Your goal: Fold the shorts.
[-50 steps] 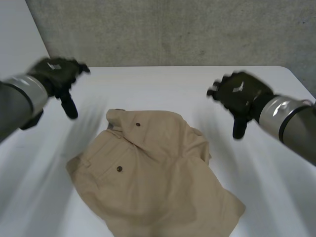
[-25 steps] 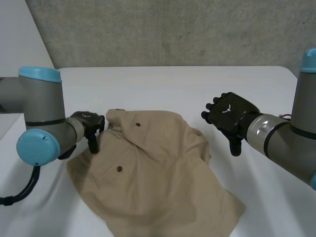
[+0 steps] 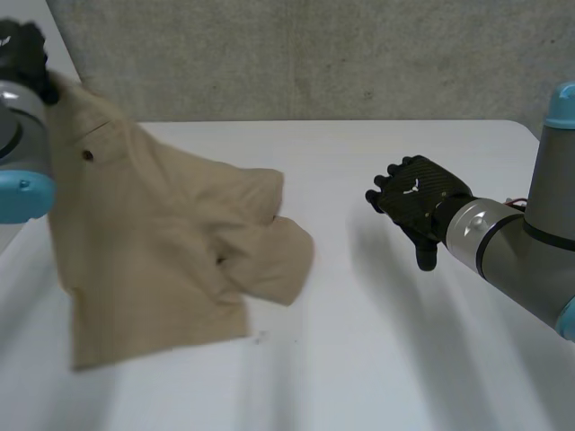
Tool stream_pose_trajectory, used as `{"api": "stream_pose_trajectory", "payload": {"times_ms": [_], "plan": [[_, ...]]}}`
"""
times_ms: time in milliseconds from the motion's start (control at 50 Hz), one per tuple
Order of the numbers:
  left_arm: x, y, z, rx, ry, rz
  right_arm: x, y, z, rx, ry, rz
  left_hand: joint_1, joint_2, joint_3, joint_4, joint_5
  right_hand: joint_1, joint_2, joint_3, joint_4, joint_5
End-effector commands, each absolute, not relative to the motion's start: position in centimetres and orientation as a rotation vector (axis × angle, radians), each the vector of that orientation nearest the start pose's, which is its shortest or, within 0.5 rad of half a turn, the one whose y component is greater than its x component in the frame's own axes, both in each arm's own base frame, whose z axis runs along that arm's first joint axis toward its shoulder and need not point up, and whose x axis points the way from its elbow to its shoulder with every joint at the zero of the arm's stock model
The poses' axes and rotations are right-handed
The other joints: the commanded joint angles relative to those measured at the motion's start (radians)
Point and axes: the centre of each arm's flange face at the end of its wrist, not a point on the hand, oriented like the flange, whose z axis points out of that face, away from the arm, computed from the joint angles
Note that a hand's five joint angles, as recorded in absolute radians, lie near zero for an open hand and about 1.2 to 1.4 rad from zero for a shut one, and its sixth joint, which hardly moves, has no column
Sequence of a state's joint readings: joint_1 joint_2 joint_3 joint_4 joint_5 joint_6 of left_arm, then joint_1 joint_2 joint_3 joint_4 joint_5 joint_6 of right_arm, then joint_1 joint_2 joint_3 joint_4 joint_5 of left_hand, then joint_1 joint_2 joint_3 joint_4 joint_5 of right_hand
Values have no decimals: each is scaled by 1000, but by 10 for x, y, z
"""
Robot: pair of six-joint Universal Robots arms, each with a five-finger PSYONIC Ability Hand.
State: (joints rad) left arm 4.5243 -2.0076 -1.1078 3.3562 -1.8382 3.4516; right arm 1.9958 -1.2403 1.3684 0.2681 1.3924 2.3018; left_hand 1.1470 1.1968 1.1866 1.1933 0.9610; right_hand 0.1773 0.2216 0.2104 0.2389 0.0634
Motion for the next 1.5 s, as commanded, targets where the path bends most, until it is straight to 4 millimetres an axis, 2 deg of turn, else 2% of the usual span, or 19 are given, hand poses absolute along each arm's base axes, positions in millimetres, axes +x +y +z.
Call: {"api": "stream_pose_trajectory", "payload": {"times_ms": [20, 100, 140, 200, 220, 320, 360, 380, 400, 500, 580, 680, 740, 940, 1080, 1340, 1420, 1460, 1500], "plan": [[-287, -338, 323, 469, 1791, -2531, 274, -260, 255, -1617, 2094, -1910, 249, 199, 210, 203, 261, -3, -47, -36, -64, -63], [-345, -292, 297, 725, 1886, -2581, 270, -271, 264, -1489, 2147, -1991, 249, 199, 210, 203, 261, -3, -47, -36, -64, -63], [-377, -262, 264, 898, 1972, -2545, 268, -274, 268, -1435, 2163, -2019, 249, 199, 210, 203, 261, -3, -47, -36, -64, -63], [-401, -232, 238, 1037, 2035, -2511, 266, -279, 276, -1337, 2181, -2074, 249, 199, 210, 203, 261, -3, -47, -36, -64, -63], [-414, -211, 222, 1133, 2072, -2482, 266, -279, 278, -1320, 2181, -2084, 249, 199, 210, 203, 261, -3, -47, -36, -64, -63], [-433, -154, 176, 1401, 2160, -2350, 261, -285, 288, -1220, 2187, -2151, 249, 199, 210, 203, 261, -3, -47, -36, -64, -63], [-434, -142, 168, 1458, 2173, -2317, 256, -290, 289, -1199, 2201, -2167, 75, 25, 36, 29, 87, -3, -47, -36, -64, -63], [-432, -133, 163, 1500, 2162, -2290, 255, -291, 289, -1196, 2207, -2166, -615, -665, -655, -662, -604, -3, -47, -36, -64, -63], [-431, -132, 165, 1501, 2159, -2291, 253, -293, 289, -1188, 2214, -2168, -762, -812, -801, -808, -750, -3, -47, -36, -64, -63], [-425, -128, 201, 1448, 2099, -2390, 251, -296, 288, -1185, 2217, -2163, -930, -980, -970, -977, -919, -3, -47, -36, -64, -63], [-409, -138, 228, 1347, 2077, -2431, 254, -295, 286, -1209, 2186, -2144, -933, -983, -973, -980, -922, -3, -47, -36, -64, -63], [-362, -162, 275, 1131, 2055, -2482, 260, -289, 282, -1256, 2133, -2089, -933, -983, -973, -980, -922, -3, -47, -36, -64, -63], [-348, -160, 282, 1092, 2056, -2482, 263, -283, 275, -1308, 2102, -2022, -928, -977, -967, -974, -916, -3, -47, -36, -64, -63], [-264, -172, 252, 806, 2196, -2144, 281, -242, 244, -1518, 1912, -1667, -831, -881, -870, -877, -819, 69, 25, 36, 7, 8], [-225, -166, 221, 726, 2335, -1900, 306, -230, 212, -1562, 1865, -1505, -763, -813, -803, -810, -752, 180, 136, 147, 119, 120], [-184, -160, 191, 647, 2466, -1742, 341, -244, 168, -1360, 1941, -1298, -760, -810, -800, -807, -749, 439, 395, 406, 377, 378], [-176, -161, 188, 607, 2478, -1726, 346, -252, 158, -1358, 1953, -1292, -757, -807, -797, -804, -746, 779, 734, 745, 717, 718], [-174, -161, 186, 600, 2485, -1717, 352, -253, 157, -1355, 1942, -1302, -757, -807, -797, -804, -746, 1217, 1173, 1184, 1156, 1157], [-174, -160, 184, 605, 2491, -1708, 355, -257, 162, -1342, 1934, -1330, -757, -807, -797, -804, -746, 1219, 1175, 1186, 1157, 1158]]}}
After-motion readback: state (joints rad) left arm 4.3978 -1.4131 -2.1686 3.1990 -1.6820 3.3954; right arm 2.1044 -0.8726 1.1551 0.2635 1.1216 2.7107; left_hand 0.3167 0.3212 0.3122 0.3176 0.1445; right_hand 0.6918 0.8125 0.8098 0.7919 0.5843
